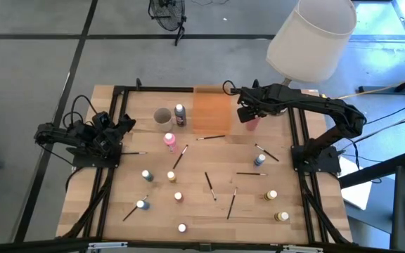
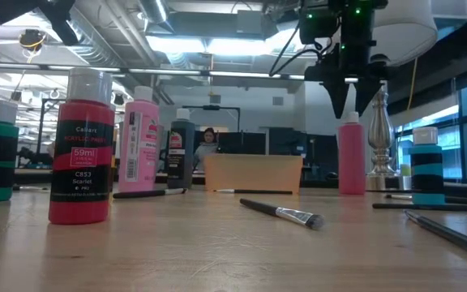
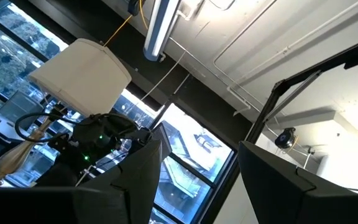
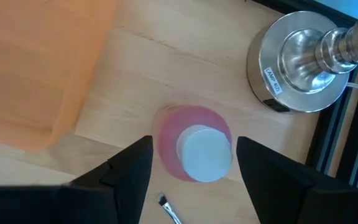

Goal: Pick & Place Paint Supplies
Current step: Put the pink paint bottle into the orange bin

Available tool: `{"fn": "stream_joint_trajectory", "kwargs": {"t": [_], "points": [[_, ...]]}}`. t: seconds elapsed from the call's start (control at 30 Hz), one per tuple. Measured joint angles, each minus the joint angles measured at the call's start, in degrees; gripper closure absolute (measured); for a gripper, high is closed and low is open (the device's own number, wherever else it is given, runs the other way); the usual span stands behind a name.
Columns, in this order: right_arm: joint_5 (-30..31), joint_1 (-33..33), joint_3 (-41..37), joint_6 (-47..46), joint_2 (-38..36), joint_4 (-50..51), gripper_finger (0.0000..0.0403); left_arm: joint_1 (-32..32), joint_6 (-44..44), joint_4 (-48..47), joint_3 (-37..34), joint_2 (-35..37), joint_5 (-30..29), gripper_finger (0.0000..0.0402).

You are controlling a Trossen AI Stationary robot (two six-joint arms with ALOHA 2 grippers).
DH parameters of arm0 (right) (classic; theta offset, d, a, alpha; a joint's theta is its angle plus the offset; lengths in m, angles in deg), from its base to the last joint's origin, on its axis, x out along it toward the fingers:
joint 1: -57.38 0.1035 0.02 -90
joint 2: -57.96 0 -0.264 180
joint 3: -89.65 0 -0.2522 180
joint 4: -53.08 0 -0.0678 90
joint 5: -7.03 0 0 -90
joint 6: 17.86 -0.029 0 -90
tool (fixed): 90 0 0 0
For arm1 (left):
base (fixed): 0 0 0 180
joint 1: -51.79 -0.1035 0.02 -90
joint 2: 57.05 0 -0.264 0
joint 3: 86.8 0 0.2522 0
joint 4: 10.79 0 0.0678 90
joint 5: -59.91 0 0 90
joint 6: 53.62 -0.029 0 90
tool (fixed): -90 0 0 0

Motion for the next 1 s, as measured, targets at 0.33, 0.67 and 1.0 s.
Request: {"fn": "stream_joint_trajectory", "kwargs": {"t": [0.33, 0.67, 1.0], "points": [[-2.78, -1.03, -3.18, 0.31, -0.04, -2.31, 0.0165, -0.01, 0.0, 0.0, 0.0, 0.01, 0.0, 0.0192], [-1.43, -1.12, -4.2, 0.97, -0.07, -4.62, 0.0165, 0.0, 0.0, 0.0, 0.0, 0.02, 0.0, 0.0192], [-1.44, -1.18, -4.11, 0.98, -0.04, -4.89, 0.0165, 0.0, 0.0, 0.0, 0.0, 0.0, -0.01, 0.0192]]}}
